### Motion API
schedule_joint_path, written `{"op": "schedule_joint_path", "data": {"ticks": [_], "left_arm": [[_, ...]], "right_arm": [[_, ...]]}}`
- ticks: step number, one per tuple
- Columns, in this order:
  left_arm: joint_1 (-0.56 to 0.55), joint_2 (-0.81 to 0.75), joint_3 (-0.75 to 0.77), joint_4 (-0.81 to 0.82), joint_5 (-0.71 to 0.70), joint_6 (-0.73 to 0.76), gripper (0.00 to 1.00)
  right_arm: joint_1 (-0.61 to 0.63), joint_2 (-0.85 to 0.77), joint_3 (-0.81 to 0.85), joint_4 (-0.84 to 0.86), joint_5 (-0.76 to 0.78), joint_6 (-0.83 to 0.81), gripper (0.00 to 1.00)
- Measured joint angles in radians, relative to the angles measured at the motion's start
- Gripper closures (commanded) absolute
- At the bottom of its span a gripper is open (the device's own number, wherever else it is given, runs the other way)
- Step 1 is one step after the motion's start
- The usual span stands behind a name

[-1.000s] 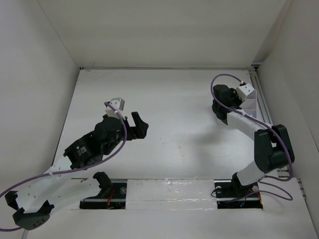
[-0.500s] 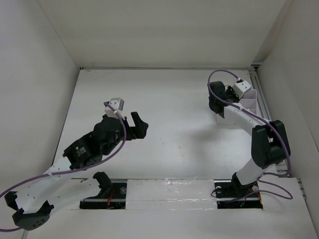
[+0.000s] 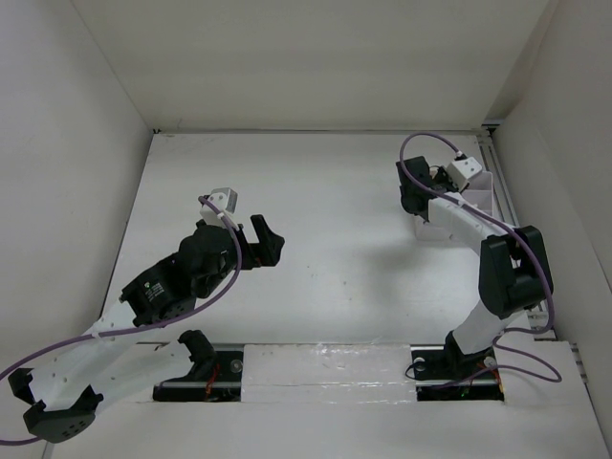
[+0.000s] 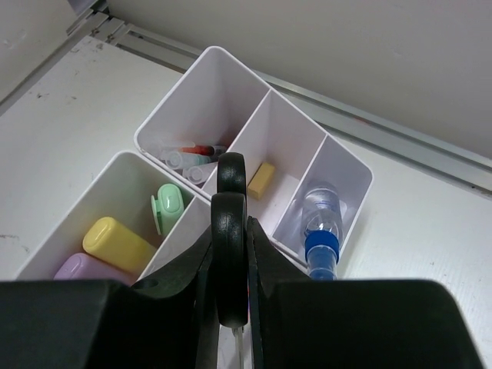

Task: Sort the stationery into containers
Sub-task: Place the scissors in the storage box, then reset both arms

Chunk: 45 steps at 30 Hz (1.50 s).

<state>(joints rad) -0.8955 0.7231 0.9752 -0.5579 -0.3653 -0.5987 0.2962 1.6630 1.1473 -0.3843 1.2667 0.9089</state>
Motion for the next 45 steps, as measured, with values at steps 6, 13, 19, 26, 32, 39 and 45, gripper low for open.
{"op": "schedule_joint_path", "data": {"ticks": [6, 13, 19, 26, 32, 39, 45], "left_arm": [[0.0, 0.0, 0.0, 0.0, 0.0, 0.0, 0.0], [0.0, 0.0, 0.0, 0.0, 0.0, 0.0, 0.0], [0.0, 0.0, 0.0, 0.0, 0.0, 0.0, 0.0], [0.0, 0.0, 0.0, 0.001, 0.0, 0.0, 0.0], [0.0, -0.001, 0.0, 0.001, 0.0, 0.0, 0.0], [0.0, -0.001, 0.0, 0.0, -0.011, -0.002, 0.0], [0.0, 0.0, 0.0, -0.006, -0.066, -0.02, 0.0]], "right_arm": [[-0.002, 0.0, 0.002, -0.009, 0.0, 0.01, 0.64], [-0.002, 0.0, 0.004, -0.013, -0.002, 0.013, 0.43], [-0.002, 0.0, 0.004, -0.007, -0.014, 0.002, 0.32], [0.016, -0.095, -0.037, 0.036, -0.061, -0.065, 0.08], [0.048, -0.26, -0.043, 0.068, -0.071, -0.128, 0.0], [0.132, -0.449, -0.057, 0.09, -0.119, -0.229, 0.0], [0.275, -0.681, -0.143, 0.154, -0.317, -0.389, 0.0]]}}
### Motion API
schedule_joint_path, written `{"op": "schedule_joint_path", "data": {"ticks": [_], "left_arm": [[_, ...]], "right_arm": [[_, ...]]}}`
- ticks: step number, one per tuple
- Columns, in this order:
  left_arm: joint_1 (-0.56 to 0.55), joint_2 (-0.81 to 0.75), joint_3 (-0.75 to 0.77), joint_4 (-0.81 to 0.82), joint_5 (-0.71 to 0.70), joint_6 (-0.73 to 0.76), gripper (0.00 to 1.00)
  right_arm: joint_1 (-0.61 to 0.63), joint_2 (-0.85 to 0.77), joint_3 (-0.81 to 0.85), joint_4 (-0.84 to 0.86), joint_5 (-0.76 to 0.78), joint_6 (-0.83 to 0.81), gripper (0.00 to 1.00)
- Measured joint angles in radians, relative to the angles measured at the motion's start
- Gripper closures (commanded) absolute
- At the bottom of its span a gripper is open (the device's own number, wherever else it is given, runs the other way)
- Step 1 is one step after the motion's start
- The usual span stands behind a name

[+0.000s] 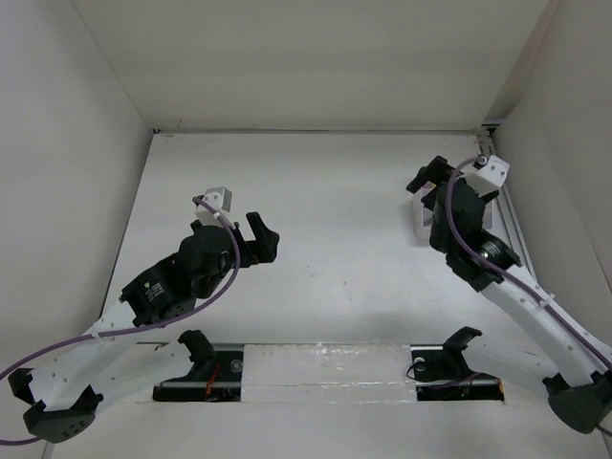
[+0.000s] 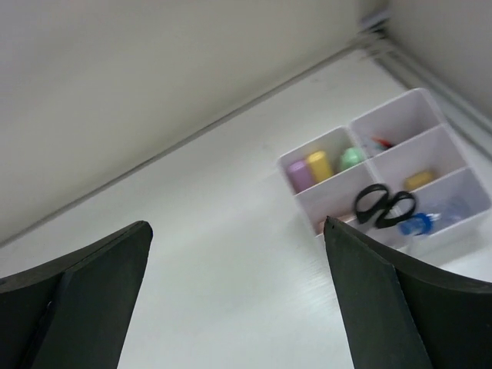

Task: Sort the stationery into containers
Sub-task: Reset both arms

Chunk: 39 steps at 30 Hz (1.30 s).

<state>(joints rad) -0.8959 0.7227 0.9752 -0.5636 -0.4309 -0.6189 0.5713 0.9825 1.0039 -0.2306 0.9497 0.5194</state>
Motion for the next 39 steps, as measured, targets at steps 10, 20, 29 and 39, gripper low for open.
{"op": "schedule_joint_path", "data": {"ticks": [10, 20, 29, 39], "left_arm": [[0.0, 0.089, 0.068, -0.126, -0.192, -0.117, 0.0], [0.0, 0.054, 0.172, -0.294, -0.418, -0.224, 0.0], [0.034, -0.082, 0.093, -0.305, -0.455, -0.248, 0.0], [0.034, -0.147, 0.063, -0.274, -0.46, -0.241, 0.0]], "right_arm": [[0.222, -0.283, -0.021, -0.076, -0.349, -0.126, 0.0], [0.229, -0.318, 0.014, -0.313, -0.588, -0.202, 0.0], [0.248, -0.486, 0.015, -0.345, -0.579, -0.209, 0.0], [0.249, -0.468, 0.014, -0.364, -0.501, -0.174, 0.0]]}}
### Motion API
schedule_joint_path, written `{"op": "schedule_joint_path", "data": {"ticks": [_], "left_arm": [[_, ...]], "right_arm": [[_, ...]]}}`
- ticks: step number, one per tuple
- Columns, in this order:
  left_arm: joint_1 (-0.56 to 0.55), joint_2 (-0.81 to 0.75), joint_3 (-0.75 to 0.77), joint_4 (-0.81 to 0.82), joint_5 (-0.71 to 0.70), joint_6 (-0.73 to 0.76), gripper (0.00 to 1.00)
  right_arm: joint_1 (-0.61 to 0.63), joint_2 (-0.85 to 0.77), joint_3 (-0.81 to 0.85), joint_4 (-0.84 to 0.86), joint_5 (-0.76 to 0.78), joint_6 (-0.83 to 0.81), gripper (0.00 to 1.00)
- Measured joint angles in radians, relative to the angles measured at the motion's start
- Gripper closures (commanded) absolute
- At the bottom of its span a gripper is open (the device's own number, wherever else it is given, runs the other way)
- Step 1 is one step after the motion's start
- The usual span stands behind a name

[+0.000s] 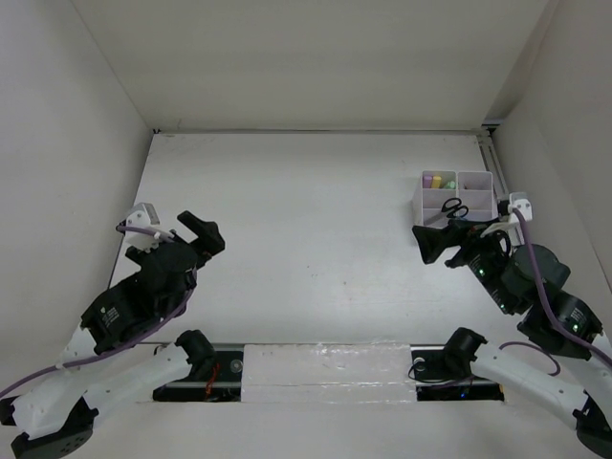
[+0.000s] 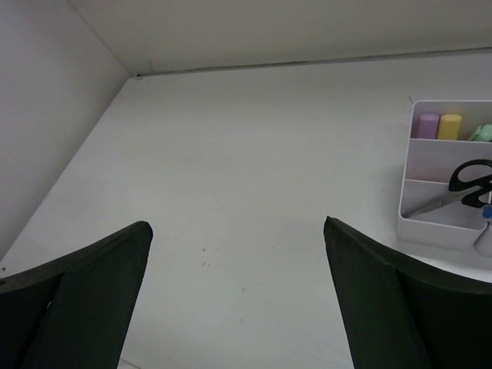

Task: Sort the stationery into containers
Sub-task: Reset both arms

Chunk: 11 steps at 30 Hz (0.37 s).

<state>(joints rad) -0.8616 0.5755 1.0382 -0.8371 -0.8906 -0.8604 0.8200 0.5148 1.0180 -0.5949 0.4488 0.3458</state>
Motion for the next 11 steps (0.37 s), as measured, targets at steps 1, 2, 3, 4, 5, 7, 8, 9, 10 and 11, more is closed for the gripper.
{"op": "schedule_joint_path", "data": {"ticks": [1, 2, 3, 4, 5, 7, 8, 9, 10, 11], "left_arm": [[0.0, -0.001, -0.004, 0.002, 0.0, 0.002, 0.0], [0.0, -0.001, -0.006, 0.004, 0.0, 0.003, 0.0], [0.0, -0.001, -0.01, 0.006, 0.0, 0.004, 0.0], [0.0, -0.001, -0.011, 0.006, 0.0, 0.005, 0.0], [0.0, 0.0, -0.012, 0.008, 0.0, 0.005, 0.0], [0.0, 0.0, -0.013, 0.011, 0.0, 0.007, 0.0], [0.0, 0.0, -0.013, 0.011, 0.0, 0.008, 0.0], [0.0, 0.0, -0.013, 0.011, 0.0, 0.008, 0.0], [0.0, 0.0, -0.013, 0.011, 0.0, 0.009, 0.0], [0.0, 0.0, -0.013, 0.011, 0.0, 0.009, 0.0]], "right_arm": [[0.0, -0.006, 0.0, -0.001, 0.011, 0.005, 0.0], [0.0, -0.012, 0.0, -0.003, 0.019, 0.012, 0.0], [0.0, -0.018, 0.0, -0.004, 0.026, 0.018, 0.0], [0.0, -0.023, 0.0, -0.004, 0.031, 0.022, 0.0], [0.0, -0.026, 0.0, -0.005, 0.034, 0.025, 0.0], [0.0, -0.033, -0.001, -0.005, 0.042, 0.029, 0.0], [0.0, -0.036, -0.001, -0.005, 0.043, 0.031, 0.0], [0.0, -0.038, -0.001, -0.005, 0.045, 0.032, 0.0], [0.0, -0.04, -0.001, -0.005, 0.045, 0.035, 0.0], [0.0, -0.039, -0.001, -0.004, 0.045, 0.036, 0.0]]}}
